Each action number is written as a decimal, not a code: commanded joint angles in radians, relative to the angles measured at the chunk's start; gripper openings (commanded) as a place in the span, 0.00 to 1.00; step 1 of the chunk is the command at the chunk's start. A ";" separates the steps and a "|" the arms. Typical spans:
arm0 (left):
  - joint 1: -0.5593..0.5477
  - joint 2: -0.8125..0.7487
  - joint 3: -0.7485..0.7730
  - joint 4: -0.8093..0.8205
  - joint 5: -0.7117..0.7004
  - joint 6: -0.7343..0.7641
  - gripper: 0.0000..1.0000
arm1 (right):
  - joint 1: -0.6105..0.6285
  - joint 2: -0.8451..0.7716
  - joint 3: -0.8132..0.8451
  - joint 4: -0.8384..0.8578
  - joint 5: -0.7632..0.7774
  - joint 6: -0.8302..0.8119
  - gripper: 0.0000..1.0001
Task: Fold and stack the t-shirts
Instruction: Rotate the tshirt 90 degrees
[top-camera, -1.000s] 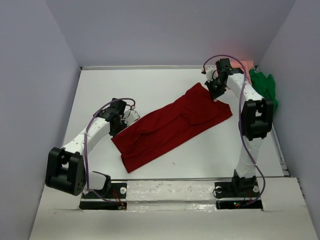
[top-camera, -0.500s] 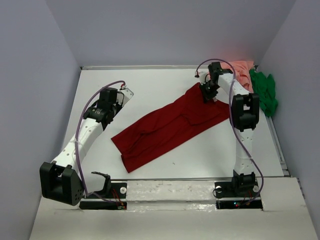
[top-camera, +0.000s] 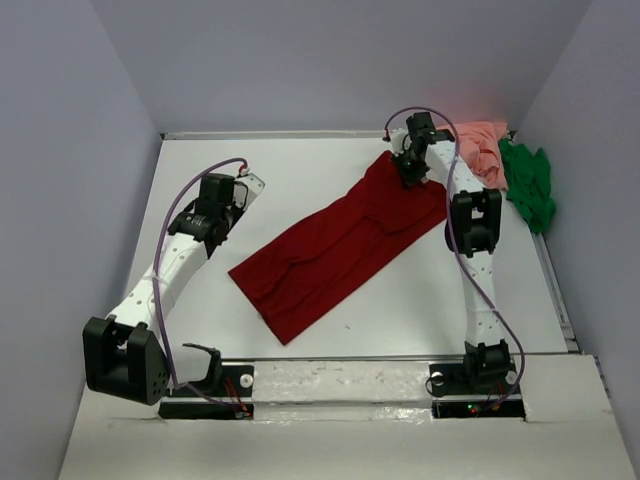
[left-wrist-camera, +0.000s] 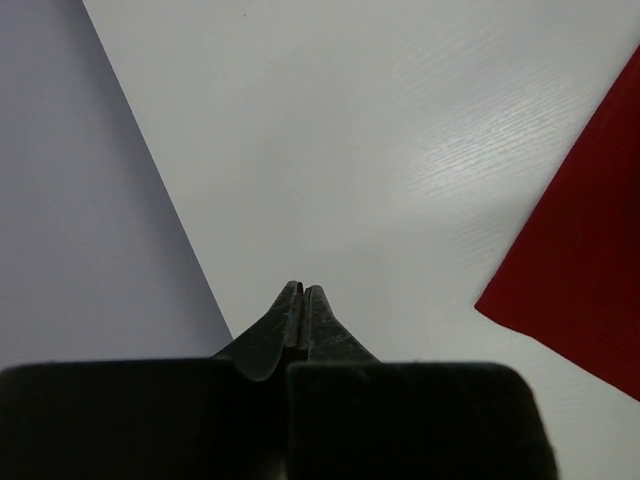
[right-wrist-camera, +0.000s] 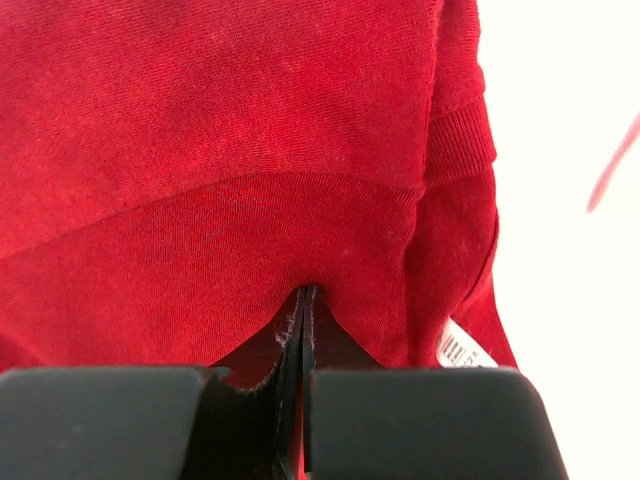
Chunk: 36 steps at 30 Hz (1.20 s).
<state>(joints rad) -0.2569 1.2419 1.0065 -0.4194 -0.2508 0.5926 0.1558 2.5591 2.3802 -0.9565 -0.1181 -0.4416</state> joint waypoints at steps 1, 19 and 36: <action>0.025 -0.015 -0.019 0.037 -0.008 -0.030 0.00 | 0.036 0.095 0.025 0.107 0.141 -0.042 0.00; 0.249 -0.065 -0.063 0.010 0.062 -0.071 0.00 | 0.246 0.153 0.149 0.452 -0.034 -0.216 0.00; 0.278 -0.122 -0.029 0.018 0.229 -0.105 0.00 | 0.255 -0.365 -0.400 0.814 0.400 -0.361 0.00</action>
<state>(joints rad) 0.0216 1.1839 0.9554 -0.4091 -0.0765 0.5064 0.4160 2.3825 2.0003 -0.2310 0.2031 -0.8093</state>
